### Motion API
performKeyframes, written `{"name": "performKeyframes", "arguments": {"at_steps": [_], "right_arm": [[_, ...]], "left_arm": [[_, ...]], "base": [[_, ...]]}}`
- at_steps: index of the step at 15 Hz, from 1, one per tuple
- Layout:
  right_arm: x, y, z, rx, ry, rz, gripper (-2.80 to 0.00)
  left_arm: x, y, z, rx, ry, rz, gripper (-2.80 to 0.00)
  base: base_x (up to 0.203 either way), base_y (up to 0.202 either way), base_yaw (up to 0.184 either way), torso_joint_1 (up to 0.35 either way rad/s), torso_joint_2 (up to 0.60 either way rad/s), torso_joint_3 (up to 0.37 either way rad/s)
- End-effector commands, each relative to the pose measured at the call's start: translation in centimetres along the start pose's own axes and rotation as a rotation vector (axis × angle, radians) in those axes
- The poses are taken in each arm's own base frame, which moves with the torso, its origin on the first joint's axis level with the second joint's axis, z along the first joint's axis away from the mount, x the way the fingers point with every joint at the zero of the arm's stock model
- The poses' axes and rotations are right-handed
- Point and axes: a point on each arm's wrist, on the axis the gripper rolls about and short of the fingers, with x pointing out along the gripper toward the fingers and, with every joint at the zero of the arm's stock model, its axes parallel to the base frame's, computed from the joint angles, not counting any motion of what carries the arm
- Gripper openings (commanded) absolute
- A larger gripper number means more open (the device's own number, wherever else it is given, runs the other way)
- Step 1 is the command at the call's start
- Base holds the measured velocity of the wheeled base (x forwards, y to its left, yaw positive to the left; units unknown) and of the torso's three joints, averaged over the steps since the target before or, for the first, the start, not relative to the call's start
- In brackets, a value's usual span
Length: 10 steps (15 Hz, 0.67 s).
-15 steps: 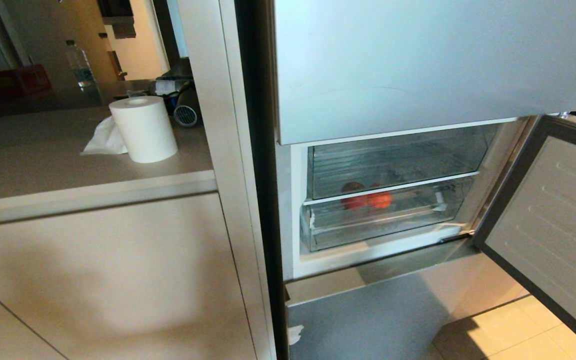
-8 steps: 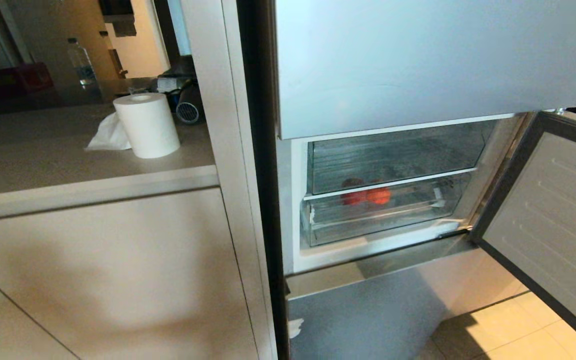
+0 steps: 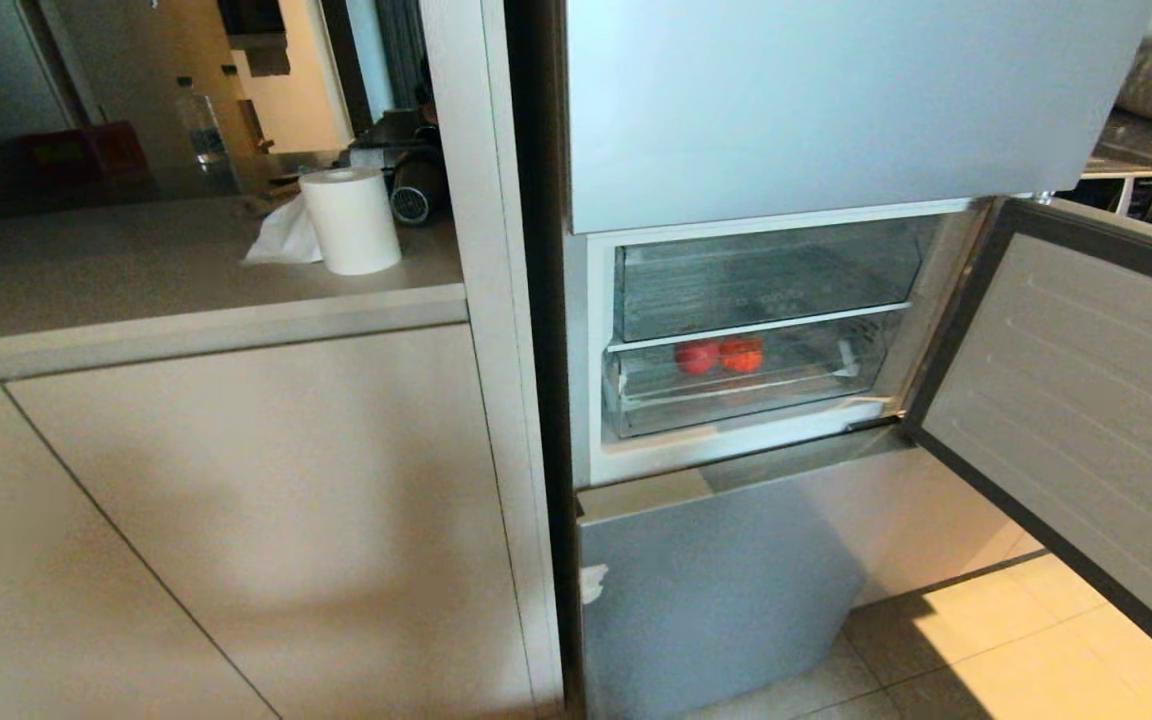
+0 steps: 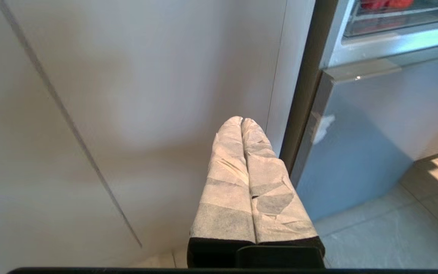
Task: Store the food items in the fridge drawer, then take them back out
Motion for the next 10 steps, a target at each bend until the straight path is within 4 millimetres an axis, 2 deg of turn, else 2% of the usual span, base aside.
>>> {"name": "performKeyframes", "arguments": {"at_steps": [1,4,10], "right_arm": [[0.02,0.0,-0.03,0.002,-0.001,-0.001,-2.8],[0.02,-0.01,-0.07,0.005,0.002,-0.002,-2.8],[0.02,0.0,-0.05,-0.015,0.0,0.002,-2.8]], "left_arm": [[0.02,0.0,-0.03,0.0,0.002,0.001,-2.8],[0.02,0.0,-0.03,0.001,0.002,0.001,-2.8],[0.02,0.0,-0.02,0.001,0.003,0.001,-2.8]], "base": [[-0.198,0.0,0.0,-0.001,0.01,0.002],[-0.183,0.0,-0.001,0.002,0.0,0.003],[-0.009,0.0,-0.001,-0.002,0.0,0.001]]}}
